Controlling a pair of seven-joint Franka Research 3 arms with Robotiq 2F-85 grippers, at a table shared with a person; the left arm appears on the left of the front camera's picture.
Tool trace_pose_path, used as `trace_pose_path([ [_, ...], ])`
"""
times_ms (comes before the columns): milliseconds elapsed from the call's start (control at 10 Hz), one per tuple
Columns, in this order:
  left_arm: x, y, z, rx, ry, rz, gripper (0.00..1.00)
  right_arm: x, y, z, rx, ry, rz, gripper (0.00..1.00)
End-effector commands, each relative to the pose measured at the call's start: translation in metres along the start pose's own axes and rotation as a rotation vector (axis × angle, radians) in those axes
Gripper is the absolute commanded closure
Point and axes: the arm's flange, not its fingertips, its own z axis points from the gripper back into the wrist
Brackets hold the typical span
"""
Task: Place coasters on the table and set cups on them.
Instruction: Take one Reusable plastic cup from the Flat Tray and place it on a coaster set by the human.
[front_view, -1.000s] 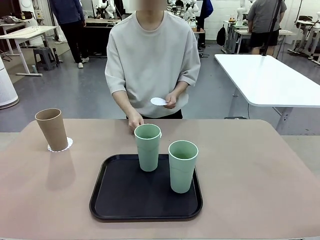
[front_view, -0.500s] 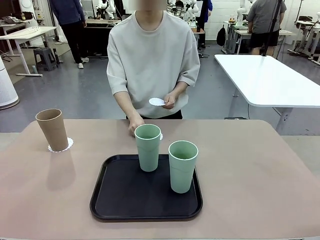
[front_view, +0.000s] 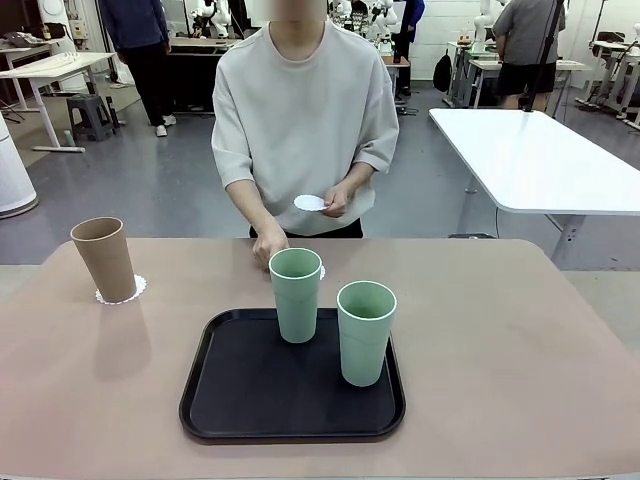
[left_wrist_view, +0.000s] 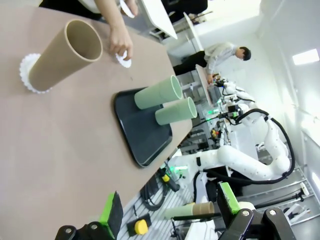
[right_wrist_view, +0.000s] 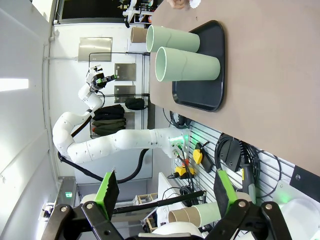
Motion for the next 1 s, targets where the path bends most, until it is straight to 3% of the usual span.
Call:
trace_pose_path([
  [0, 0.0004, -0.0004, 0.0002, 0.002, -0.018, 0.001, 0.00, -0.0003, 0.0001, 0.0003, 0.012, 0.001, 0.004, 0.00],
  [900, 0.0004, -0.0004, 0.0002, 0.002, -0.018, 0.001, 0.00, -0.0003, 0.0001, 0.0003, 0.012, 0.001, 0.004, 0.00],
])
